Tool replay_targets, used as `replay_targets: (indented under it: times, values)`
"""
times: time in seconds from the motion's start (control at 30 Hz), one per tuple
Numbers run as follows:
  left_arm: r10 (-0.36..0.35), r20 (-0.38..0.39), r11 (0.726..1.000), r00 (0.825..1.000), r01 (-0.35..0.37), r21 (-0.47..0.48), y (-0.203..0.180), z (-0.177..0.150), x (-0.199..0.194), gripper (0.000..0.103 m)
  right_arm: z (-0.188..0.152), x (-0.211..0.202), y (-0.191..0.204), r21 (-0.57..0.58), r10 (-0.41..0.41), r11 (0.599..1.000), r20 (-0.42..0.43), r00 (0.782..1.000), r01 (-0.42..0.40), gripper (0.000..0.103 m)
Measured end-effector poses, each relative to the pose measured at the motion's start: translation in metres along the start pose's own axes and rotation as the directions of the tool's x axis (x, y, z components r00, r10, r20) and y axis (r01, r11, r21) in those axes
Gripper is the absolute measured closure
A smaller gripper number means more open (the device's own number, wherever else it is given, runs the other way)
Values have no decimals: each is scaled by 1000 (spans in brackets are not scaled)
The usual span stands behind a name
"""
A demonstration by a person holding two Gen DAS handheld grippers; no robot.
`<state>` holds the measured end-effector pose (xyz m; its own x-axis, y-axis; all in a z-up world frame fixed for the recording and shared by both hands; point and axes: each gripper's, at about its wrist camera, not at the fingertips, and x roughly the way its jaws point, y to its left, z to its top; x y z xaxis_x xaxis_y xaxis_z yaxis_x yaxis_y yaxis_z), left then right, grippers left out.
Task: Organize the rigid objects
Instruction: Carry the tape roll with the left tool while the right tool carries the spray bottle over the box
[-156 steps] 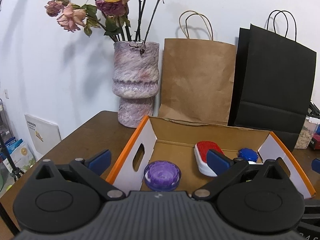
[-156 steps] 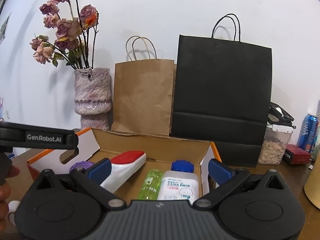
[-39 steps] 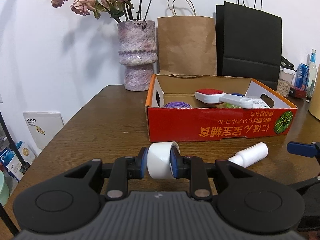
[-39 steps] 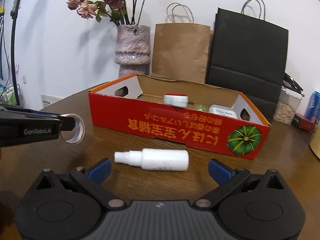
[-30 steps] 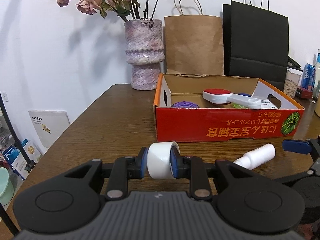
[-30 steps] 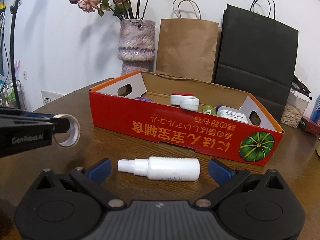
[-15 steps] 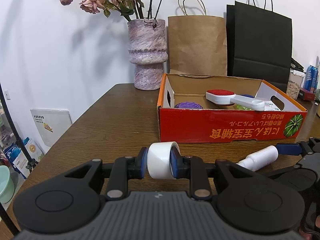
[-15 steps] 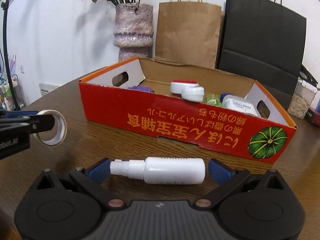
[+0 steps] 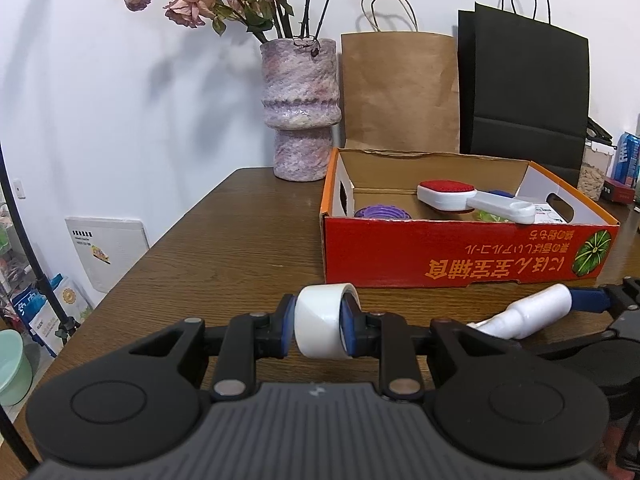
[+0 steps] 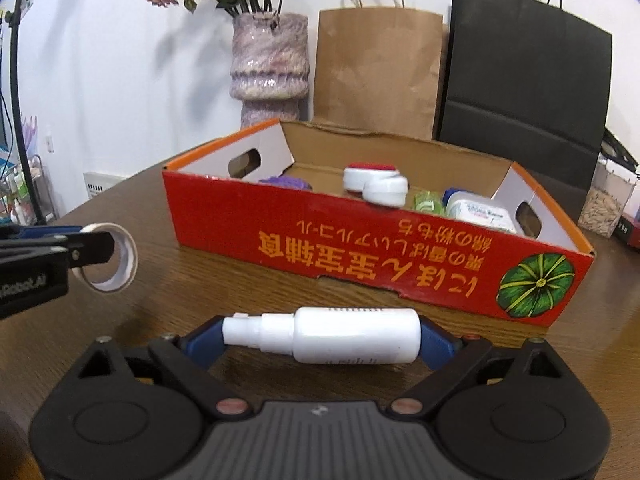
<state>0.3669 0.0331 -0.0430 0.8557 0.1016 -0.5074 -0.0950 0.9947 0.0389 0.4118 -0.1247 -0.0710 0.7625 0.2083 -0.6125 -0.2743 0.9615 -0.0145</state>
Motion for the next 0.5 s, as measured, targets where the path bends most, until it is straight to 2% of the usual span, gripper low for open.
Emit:
replay_targets:
  times: [0.5]
  values:
    - [8,54,1000,999,-7,-14,-6,7,-16,78,9,-36,-13,62,-1,998,168,986,-9,6]
